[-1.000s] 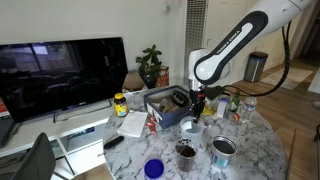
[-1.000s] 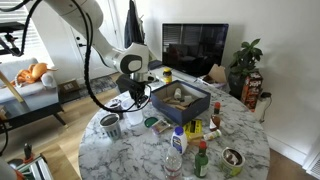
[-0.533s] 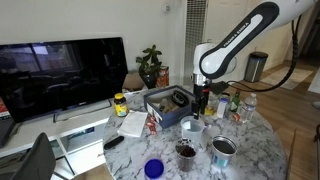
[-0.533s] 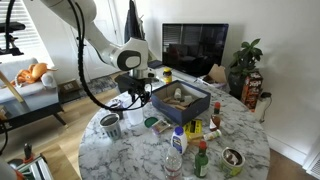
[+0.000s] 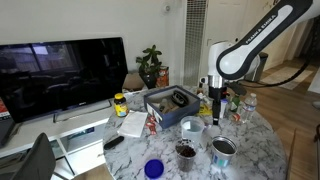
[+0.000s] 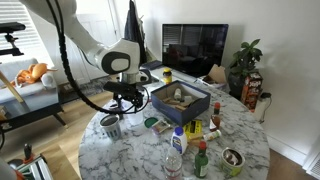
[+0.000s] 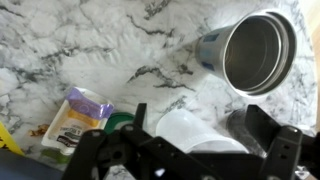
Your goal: Empty the larger plastic cup into the silver cup then stack them
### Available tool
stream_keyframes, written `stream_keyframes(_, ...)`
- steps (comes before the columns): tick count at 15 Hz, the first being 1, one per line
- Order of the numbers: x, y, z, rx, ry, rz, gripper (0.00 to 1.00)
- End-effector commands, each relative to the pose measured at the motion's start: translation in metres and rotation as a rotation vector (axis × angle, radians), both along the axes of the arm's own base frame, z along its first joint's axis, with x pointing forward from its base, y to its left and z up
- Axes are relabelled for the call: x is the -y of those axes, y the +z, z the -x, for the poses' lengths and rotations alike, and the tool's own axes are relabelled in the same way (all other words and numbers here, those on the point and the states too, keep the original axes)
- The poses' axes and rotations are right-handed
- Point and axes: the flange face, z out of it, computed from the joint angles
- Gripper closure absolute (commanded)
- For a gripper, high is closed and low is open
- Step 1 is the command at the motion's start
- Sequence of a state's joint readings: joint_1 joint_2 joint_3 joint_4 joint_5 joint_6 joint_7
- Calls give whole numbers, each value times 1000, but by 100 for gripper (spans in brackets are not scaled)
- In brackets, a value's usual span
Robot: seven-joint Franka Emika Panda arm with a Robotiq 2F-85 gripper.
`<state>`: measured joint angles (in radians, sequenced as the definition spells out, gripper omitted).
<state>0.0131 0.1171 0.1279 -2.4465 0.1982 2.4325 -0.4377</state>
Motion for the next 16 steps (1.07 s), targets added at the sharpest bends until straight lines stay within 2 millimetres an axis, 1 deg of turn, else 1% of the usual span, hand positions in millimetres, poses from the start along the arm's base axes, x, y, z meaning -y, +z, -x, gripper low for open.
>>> stream_keyframes(1,-21,-12,33,5,118,-18,0)
stream_keyframes(5,-42,-31,47,-30,167,12,0)
stream_keyframes(8,-47,-41,52,-59,180,28,1)
stream_keyframes(9,-47,-43,53,-64,181,31,16)
stream_keyframes(10,-46,-45,53,-68,181,38,18)
stream_keyframes(11,-45,-47,53,-71,183,41,23)
stream_keyframes(13,-45,-50,52,-78,184,52,46)
stream_keyframes(14,-44,-52,53,-82,184,57,46)
stream_keyframes(16,-43,-58,51,-90,175,61,50)
